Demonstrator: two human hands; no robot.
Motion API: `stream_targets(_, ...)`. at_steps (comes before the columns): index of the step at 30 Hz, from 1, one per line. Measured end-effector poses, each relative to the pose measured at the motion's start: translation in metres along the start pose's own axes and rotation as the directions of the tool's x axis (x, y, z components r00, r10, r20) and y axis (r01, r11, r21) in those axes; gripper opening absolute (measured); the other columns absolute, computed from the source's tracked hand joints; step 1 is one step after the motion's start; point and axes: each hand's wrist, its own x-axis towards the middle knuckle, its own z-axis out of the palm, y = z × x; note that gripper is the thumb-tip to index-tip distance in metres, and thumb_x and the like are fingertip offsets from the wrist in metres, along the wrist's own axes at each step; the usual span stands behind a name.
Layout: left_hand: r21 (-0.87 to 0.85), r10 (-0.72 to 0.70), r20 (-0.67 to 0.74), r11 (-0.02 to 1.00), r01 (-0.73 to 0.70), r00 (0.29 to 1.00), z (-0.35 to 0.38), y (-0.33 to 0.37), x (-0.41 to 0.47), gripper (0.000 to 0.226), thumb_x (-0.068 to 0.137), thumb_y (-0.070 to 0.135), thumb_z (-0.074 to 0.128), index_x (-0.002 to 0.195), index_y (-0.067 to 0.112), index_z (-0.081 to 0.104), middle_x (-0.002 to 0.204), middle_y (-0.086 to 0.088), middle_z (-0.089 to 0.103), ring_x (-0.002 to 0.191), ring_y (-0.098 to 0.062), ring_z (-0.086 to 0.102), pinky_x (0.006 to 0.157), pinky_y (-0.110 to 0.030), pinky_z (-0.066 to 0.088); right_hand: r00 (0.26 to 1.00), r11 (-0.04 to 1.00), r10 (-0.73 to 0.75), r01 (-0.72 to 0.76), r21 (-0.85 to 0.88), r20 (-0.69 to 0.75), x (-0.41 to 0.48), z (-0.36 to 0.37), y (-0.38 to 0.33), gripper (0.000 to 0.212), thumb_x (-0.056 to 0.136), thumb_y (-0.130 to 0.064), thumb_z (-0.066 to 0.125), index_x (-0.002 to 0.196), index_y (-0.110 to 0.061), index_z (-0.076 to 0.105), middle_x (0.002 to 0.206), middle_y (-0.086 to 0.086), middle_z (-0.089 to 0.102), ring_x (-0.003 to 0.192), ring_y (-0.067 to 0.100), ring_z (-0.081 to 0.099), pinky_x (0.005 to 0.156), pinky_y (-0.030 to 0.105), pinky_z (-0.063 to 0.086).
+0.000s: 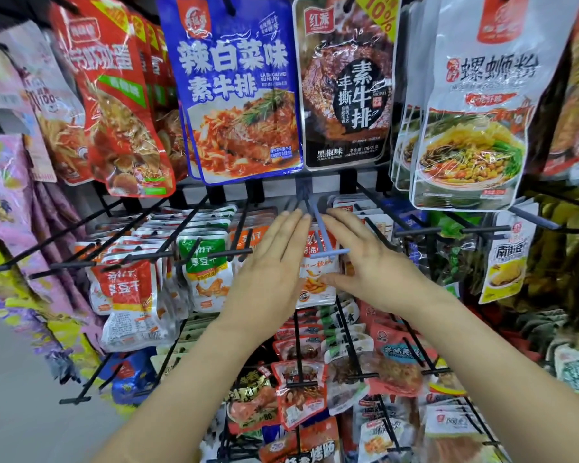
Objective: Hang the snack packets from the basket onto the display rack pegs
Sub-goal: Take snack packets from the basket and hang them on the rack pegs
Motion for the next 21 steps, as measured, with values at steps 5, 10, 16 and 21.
stream_targets(5, -0.073, -0.093, -0.037, 0.993, 0.091, 0.995, 0.004, 0.010, -0.014, 0.082, 0.083, 0.017, 0.074, 0.150, 0.011, 0.027, 0.156, -0.007, 0.027, 0.137, -0.022, 0.025, 0.107, -0.034, 0.031, 0.999, 1.000, -0.016, 0.016, -0.007, -0.037, 0.001, 0.003, 0.001, 0.083, 0.089, -0.037, 0.066, 0.154, -0.026, 0.015, 0.160, -0.012, 0.006, 0.133, 0.023, 0.043, 0.092, 0.046, 0.051)
stream_targets(10, -0.086, -0.149, 0.000, 0.985, 0.149, 0.989, 0.005, 0.010, -0.011, 0.083, 0.082, 0.022, 0.074, 0.150, 0.015, 0.027, 0.154, -0.004, 0.028, 0.133, -0.026, 0.032, 0.106, -0.042, 0.038, 0.999, 1.000, -0.016, 0.017, 0.012, -0.035, 0.001, 0.002, 0.002, 0.082, 0.092, -0.036, 0.061, 0.155, -0.025, 0.010, 0.161, -0.014, 0.001, 0.126, 0.024, 0.052, 0.081, 0.044, 0.055)
stream_targets(16, -0.168, -0.186, 0.008, 0.968, 0.185, 0.982, 0.000, 0.012, -0.009, 0.080, 0.089, 0.020, 0.066, 0.153, 0.021, 0.019, 0.158, 0.006, 0.018, 0.141, -0.020, 0.023, 0.112, -0.039, 0.030, 0.999, 0.990, -0.011, 0.007, -0.138, -0.031, -0.014, -0.003, -0.005, 0.075, 0.098, -0.042, 0.047, 0.153, -0.032, -0.003, 0.162, -0.009, -0.011, 0.084, 0.026, 0.067, 0.051, 0.031, 0.045)
stream_targets(21, -0.262, -0.247, -0.046, 0.938, 0.227, 0.968, -0.006, 0.020, -0.029, 0.063, 0.090, 0.014, 0.063, 0.147, 0.021, 0.037, 0.154, 0.004, 0.030, 0.140, -0.014, 0.028, 0.112, -0.023, 0.019, 0.999, 0.987, -0.005, 0.000, -0.162, -0.031, -0.045, -0.008, -0.010, 0.060, 0.098, -0.041, 0.042, 0.152, -0.032, 0.019, 0.163, -0.007, 0.012, 0.088, 0.024, 0.066, 0.060, 0.033, 0.050)
